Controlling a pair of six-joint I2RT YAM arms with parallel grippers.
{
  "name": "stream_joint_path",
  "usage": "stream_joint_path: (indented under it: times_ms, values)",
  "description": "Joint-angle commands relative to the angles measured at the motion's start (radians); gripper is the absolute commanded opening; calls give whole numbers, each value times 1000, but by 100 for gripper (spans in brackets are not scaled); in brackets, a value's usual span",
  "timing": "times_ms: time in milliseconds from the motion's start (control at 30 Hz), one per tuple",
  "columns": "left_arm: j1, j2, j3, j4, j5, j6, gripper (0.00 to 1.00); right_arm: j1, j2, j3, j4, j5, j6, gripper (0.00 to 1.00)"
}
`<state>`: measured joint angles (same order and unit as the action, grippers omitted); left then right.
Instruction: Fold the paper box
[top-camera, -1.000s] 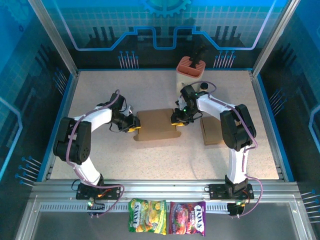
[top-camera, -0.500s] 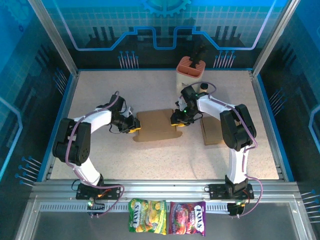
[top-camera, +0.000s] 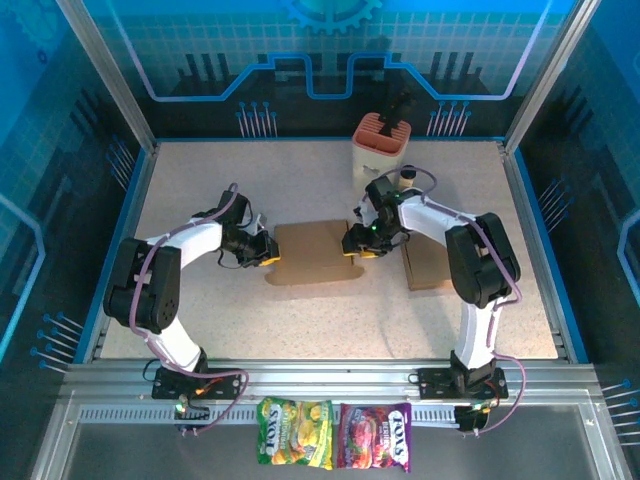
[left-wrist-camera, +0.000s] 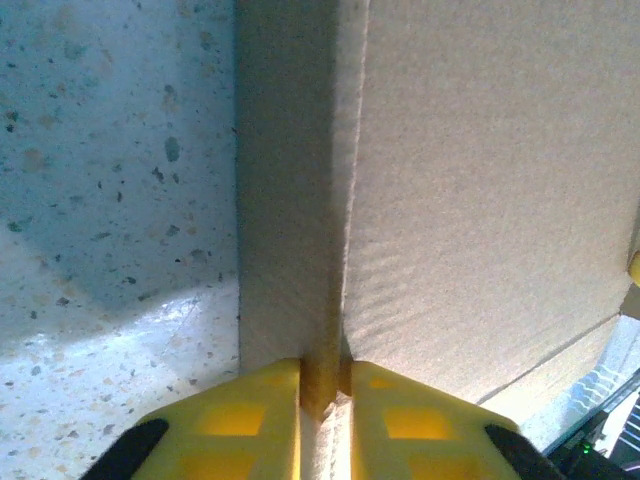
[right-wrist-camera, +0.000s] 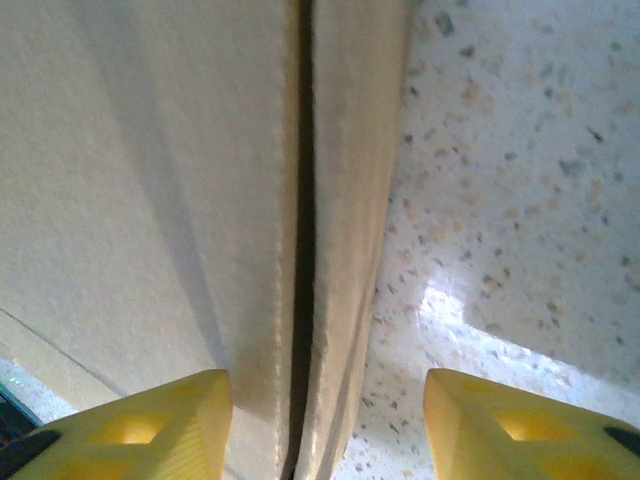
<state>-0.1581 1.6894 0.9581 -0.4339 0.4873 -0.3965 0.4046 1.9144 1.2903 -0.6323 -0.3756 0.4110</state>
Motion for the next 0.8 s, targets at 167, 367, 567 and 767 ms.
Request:
stream_joint_path:
  times_ms: [167, 367, 567, 767]
  values:
    - [31, -4, -43, 36, 81, -10, 7, -84, -99, -163, 214, -178, 66, 75]
    - [63, 0, -60, 59, 119, 17, 6, -99, -75, -178, 357, -307, 112, 82]
    - [101, 12, -90, 93, 148, 20, 5, -99, -9, -141, 411, -370, 131, 84]
    - [104, 26, -88, 103, 152, 25, 5, -76, 30, -120, 489, -427, 190, 83]
